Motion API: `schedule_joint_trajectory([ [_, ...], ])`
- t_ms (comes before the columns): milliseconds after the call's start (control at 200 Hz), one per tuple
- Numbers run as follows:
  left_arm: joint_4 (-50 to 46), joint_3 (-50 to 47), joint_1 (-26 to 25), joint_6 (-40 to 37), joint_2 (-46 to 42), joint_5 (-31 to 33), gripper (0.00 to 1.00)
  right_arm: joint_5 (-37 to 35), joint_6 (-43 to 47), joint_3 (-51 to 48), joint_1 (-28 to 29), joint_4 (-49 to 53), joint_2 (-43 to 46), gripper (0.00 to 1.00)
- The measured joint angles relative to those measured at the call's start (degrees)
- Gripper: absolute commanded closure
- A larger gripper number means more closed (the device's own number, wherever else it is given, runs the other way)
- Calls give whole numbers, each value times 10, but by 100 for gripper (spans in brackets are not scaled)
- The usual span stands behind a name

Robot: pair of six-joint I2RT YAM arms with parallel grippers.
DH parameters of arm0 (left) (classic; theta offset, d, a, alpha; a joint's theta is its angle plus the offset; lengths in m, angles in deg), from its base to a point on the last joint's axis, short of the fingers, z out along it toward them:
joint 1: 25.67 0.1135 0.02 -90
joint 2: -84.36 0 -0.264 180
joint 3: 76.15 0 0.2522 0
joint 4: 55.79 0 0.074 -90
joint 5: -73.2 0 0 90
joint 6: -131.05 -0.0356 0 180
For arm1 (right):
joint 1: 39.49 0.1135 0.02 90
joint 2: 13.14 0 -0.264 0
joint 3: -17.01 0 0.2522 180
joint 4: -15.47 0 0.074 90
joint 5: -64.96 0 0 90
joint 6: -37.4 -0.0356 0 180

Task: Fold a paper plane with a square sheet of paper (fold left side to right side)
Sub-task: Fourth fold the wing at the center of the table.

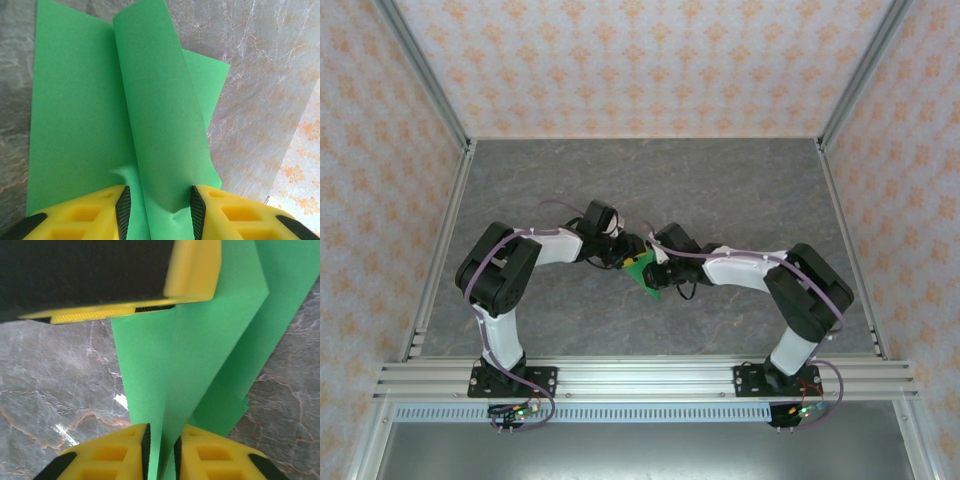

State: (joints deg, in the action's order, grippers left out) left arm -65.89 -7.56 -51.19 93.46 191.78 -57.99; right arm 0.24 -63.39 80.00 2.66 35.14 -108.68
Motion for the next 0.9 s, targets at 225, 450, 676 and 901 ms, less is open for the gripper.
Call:
schedule_joint_trajectory([
  [225, -1, 0, 0, 0, 0, 2, 61, 67, -29, -18, -67, -29, 63, 62],
  [450, -1, 0, 0, 0, 0, 2, 61, 155, -106, -24, -130, -105, 39, 65],
  [676, -1, 0, 0, 0, 0, 2, 61, 191, -161, -24, -131, -147, -18, 66],
  [901, -1, 0, 0, 0, 0, 2, 61, 208, -193, -24, -131, -174, -50, 69],
])
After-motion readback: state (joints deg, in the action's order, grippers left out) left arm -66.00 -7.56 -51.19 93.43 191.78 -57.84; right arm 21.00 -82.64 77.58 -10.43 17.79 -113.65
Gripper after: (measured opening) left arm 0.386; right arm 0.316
